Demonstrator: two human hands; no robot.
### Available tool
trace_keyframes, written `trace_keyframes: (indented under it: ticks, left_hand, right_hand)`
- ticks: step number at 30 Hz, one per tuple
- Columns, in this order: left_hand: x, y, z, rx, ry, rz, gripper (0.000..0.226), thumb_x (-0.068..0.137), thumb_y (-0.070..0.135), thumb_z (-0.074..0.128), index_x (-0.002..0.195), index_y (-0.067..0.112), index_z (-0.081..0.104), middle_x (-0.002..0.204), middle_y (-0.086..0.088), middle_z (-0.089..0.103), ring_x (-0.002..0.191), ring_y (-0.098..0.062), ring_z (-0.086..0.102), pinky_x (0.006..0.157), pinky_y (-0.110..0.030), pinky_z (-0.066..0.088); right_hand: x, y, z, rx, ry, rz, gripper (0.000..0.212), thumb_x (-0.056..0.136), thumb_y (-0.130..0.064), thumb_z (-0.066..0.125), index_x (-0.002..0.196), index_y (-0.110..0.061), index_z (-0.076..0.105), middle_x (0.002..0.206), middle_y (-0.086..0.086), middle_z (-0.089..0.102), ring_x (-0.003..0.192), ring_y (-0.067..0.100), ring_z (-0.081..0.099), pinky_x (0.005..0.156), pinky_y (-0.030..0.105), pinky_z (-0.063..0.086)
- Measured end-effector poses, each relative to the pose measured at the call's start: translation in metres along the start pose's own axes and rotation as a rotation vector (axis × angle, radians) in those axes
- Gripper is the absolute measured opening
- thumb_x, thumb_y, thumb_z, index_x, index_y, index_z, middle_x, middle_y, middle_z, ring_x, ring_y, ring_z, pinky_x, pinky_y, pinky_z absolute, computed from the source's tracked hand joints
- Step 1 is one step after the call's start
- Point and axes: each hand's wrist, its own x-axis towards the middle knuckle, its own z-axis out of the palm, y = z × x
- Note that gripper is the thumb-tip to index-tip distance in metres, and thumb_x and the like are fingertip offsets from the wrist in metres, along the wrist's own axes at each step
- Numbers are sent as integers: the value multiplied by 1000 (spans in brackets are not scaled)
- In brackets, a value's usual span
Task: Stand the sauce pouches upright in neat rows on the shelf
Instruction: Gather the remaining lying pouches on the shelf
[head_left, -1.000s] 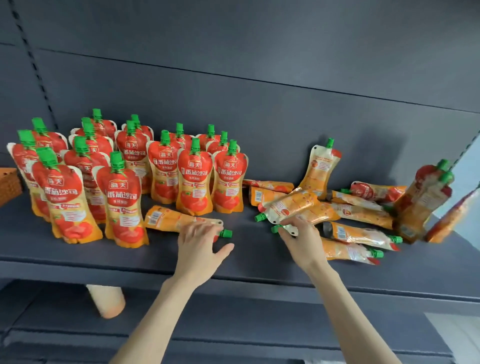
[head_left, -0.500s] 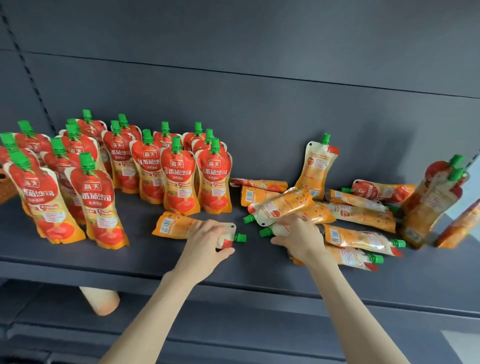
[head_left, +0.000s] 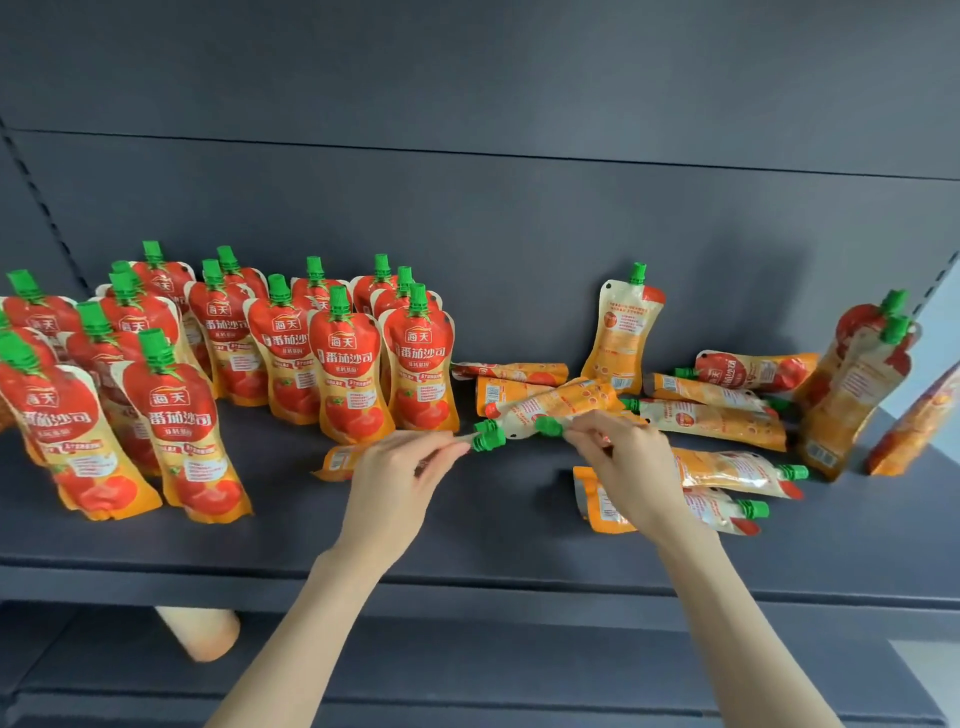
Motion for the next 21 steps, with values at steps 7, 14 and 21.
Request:
trace_keyframes:
  ticks: [7,14,21]
  left_hand:
    - [19,16,-20,-393,177,-288,10,88,25,55,83,23,64,79,22,66,85,6,62,68,-11,51]
    - [36,-7,-31,-637,365,-588,21,97,31,44,101,16,57,103,4,64,95,-4,61,80,-21,52]
    - [46,-38,-53,-664,406,-682,20,97,38,41,95,28,58,104,2,65,96,-11,63,79,-29,52]
  right_hand:
    - [18,-33,-17,492,123,153,9,93,-20,54,89,-16,60,79,-3,65,71,9,55,62,20,42]
    - [42,-71,21,835,144,222,16,95,-17,51,80,-23,54,76,-3,60,70,3,55,59,17,44]
    - [57,-116,64,964,145,272,15,97,-20,48,83,-21,54,80,4,62,74,7,59,60,21,49]
